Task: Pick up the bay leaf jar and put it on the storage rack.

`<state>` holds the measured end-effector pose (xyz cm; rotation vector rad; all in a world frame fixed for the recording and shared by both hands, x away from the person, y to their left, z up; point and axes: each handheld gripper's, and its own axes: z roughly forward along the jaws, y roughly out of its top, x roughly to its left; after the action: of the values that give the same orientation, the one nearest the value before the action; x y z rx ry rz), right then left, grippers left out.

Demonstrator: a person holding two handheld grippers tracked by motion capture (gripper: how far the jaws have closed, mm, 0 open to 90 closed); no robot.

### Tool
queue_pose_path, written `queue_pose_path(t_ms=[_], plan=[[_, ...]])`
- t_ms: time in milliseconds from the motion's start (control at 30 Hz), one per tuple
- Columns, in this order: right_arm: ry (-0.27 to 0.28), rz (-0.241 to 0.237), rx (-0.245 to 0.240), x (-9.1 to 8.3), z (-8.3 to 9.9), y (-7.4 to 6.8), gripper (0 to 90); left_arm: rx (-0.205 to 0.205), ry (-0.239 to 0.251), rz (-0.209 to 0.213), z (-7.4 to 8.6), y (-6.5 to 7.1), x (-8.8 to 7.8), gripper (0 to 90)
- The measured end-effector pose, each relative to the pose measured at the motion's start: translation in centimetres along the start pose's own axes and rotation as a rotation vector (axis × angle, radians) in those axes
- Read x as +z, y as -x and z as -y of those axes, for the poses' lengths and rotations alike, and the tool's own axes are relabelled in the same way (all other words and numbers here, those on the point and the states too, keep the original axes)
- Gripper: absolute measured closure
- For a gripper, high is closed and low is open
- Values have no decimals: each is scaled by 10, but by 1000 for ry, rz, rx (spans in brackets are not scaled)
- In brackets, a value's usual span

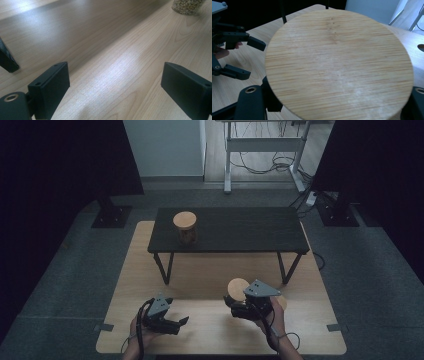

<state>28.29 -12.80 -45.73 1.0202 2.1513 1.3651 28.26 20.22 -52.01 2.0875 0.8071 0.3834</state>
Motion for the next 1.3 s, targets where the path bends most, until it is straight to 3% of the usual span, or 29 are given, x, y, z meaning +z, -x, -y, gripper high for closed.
queue_pose_path(t_ms=[300,933,1300], plan=[[-2,-3,-17,0,-5,-3,251,3,-5,3,0,0,1,81],[-12,-6,2,4,3,-3,251,6,-13,8,0,1,2,81],[-15,-25,-16,6,-8,-6,250,9,-18,9,0,1,2,81]])
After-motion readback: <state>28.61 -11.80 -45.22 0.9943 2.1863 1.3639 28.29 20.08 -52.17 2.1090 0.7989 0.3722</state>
